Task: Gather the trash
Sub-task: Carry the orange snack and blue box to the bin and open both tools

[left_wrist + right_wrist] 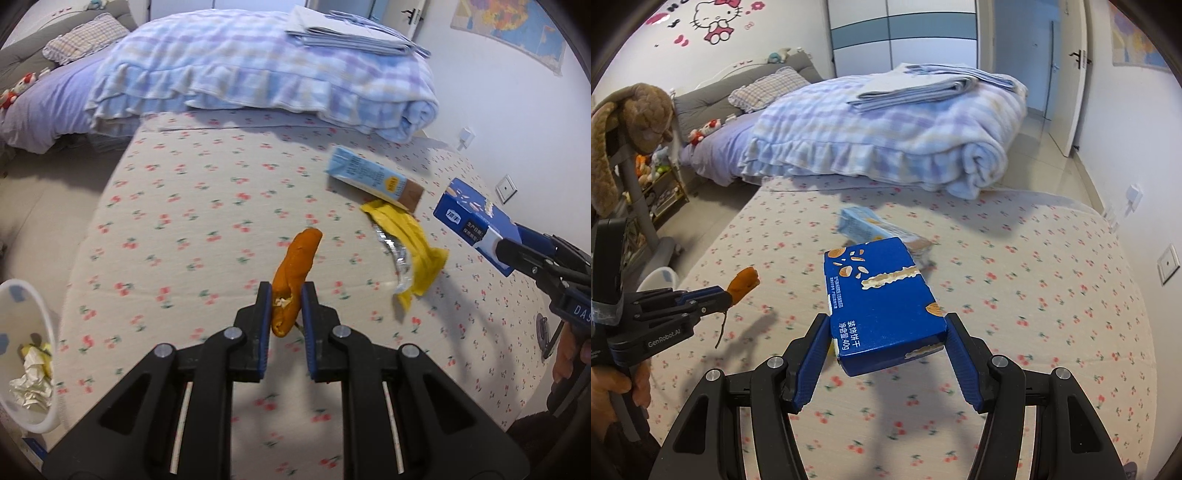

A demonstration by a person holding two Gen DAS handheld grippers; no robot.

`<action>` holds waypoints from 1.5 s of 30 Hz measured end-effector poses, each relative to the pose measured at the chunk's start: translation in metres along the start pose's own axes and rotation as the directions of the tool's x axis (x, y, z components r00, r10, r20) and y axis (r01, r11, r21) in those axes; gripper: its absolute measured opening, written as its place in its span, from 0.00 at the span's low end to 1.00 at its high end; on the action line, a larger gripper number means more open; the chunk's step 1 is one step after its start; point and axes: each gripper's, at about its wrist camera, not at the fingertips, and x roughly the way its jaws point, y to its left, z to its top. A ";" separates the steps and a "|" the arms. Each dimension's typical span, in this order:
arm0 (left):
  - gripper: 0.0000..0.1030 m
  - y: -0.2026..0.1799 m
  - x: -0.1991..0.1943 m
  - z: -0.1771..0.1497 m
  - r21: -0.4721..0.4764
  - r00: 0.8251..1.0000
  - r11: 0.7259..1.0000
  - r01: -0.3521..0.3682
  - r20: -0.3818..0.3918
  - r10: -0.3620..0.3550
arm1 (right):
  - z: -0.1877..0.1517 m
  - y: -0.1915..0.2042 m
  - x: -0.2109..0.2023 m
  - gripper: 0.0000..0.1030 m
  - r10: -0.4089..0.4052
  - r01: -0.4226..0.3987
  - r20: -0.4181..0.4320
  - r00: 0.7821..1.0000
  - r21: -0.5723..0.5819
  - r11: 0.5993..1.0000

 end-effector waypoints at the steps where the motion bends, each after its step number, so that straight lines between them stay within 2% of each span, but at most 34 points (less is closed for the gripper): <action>1: 0.17 0.006 -0.003 -0.001 -0.007 1.000 1.000 -0.006 0.002 0.006 | 0.001 0.005 0.001 0.61 0.004 -0.004 0.001 1.000 -0.007 1.000; 14: 0.17 0.081 -0.040 -0.018 -0.094 0.997 0.993 -0.072 0.035 0.076 | 0.012 0.079 0.018 0.61 0.063 -0.064 -0.014 0.998 -0.096 0.993; 18: 0.13 0.108 -0.052 -0.026 -0.133 0.994 0.987 -0.094 0.039 0.100 | 0.015 0.105 0.024 0.61 0.087 -0.089 -0.020 0.996 -0.123 0.988; 29: 0.12 0.182 -0.085 -0.054 -0.256 0.985 0.955 -0.150 0.048 0.167 | 0.019 0.196 0.045 0.61 0.164 -0.172 -0.052 0.985 -0.232 0.957; 35: 0.12 0.212 -0.100 -0.060 -0.326 0.979 0.932 -0.160 0.066 0.191 | 0.015 0.236 0.056 0.61 0.188 -0.202 -0.077 0.979 -0.273 0.940; 39: 0.13 0.224 -0.103 -0.062 -0.352 0.972 0.916 -0.192 0.063 0.228 | 0.012 0.262 0.061 0.61 0.208 -0.225 -0.090 0.974 -0.294 0.929; 41: 0.20 0.232 -0.103 -0.064 -0.371 0.962 0.897 -0.238 0.036 0.270 | 0.011 0.271 0.064 0.61 0.215 -0.234 -0.095 0.972 -0.301 0.925; 42: 0.38 0.236 -0.102 -0.065 -0.379 0.954 0.883 -0.277 0.004 0.301 | 0.011 0.276 0.066 0.61 0.219 -0.239 -0.099 0.971 -0.304 0.922; 43: 0.62 0.242 -0.102 -0.066 -0.390 0.943 0.865 -0.315 -0.026 0.332 | 0.010 0.283 0.068 0.61 0.225 -0.246 -0.105 0.969 -0.310 0.918; 44: 0.70 0.246 -0.104 -0.069 -0.402 0.933 0.849 -0.343 -0.038 0.359 | 0.010 0.287 0.068 0.61 0.227 -0.250 -0.107 0.968 -0.314 0.916; 45: 0.74 0.251 -0.107 -0.072 -0.414 0.923 0.834 -0.365 -0.044 0.382 | 0.010 0.294 0.070 0.61 0.234 -0.257 -0.111 0.966 -0.320 0.912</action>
